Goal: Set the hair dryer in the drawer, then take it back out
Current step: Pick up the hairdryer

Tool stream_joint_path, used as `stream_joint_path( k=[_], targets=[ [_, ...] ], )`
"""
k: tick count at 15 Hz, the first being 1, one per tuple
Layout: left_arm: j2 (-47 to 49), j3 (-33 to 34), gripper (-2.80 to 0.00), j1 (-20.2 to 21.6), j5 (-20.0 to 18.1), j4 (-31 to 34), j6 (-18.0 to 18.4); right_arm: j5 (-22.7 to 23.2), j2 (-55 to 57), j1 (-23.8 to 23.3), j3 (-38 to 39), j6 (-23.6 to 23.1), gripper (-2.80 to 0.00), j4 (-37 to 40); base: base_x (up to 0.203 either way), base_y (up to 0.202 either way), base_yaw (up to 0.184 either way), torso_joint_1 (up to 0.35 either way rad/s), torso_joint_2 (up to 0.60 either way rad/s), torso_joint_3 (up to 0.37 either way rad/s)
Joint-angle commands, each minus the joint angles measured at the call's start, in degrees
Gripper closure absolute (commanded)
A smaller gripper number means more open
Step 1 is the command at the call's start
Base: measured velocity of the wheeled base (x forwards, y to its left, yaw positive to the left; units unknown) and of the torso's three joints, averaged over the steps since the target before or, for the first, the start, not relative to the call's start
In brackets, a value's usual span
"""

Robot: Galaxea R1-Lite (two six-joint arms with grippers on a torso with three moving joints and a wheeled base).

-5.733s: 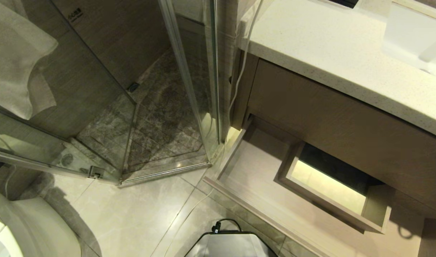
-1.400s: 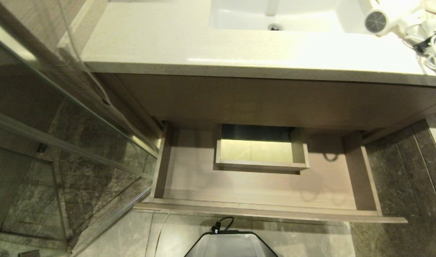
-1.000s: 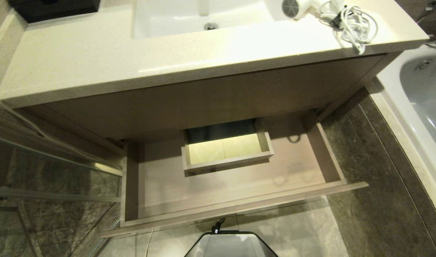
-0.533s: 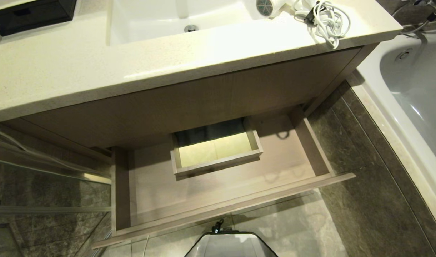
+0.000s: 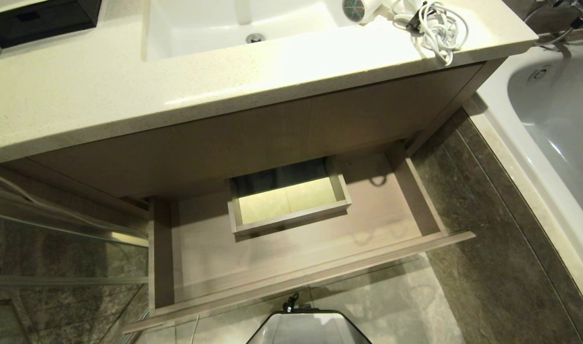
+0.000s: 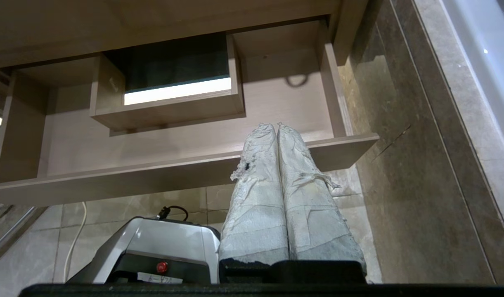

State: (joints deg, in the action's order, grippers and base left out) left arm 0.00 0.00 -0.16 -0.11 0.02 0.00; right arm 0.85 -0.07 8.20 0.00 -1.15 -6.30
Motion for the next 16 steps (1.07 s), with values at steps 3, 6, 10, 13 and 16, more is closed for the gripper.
stream_joint_path(
  k=[3,6,10,13,16],
  targets=[
    [0.0,0.1,0.00,0.1,0.0,0.0,0.0,0.1,-2.2,0.0,2.3,-0.6,0.00,0.1,0.000,0.000,0.000,0.000,0.00,0.000],
    [0.0,0.0,0.00,0.0,0.0,0.0,0.0,0.1,-2.2,0.0,2.3,-0.6,0.00,0.1,0.000,0.000,0.000,0.000,0.00,0.000],
    [0.0,0.0,0.00,0.0,0.0,0.0,0.0,-0.1,-2.2,0.0,2.3,0.4,0.00,0.0,0.000,0.000,0.000,0.000,0.00,0.000],
    [0.0,0.1,0.00,0.0,0.0,0.0,0.0,0.0,-2.2,0.1,2.3,0.3,0.00,0.0,0.000,0.000,0.000,0.000,0.00,0.000],
    [0.0,0.0,0.00,0.0,0.0,0.0,0.0,0.0,-2.2,0.0,2.3,0.2,0.00,-0.1,0.000,0.000,0.000,0.000,0.00,0.000]
  ],
)
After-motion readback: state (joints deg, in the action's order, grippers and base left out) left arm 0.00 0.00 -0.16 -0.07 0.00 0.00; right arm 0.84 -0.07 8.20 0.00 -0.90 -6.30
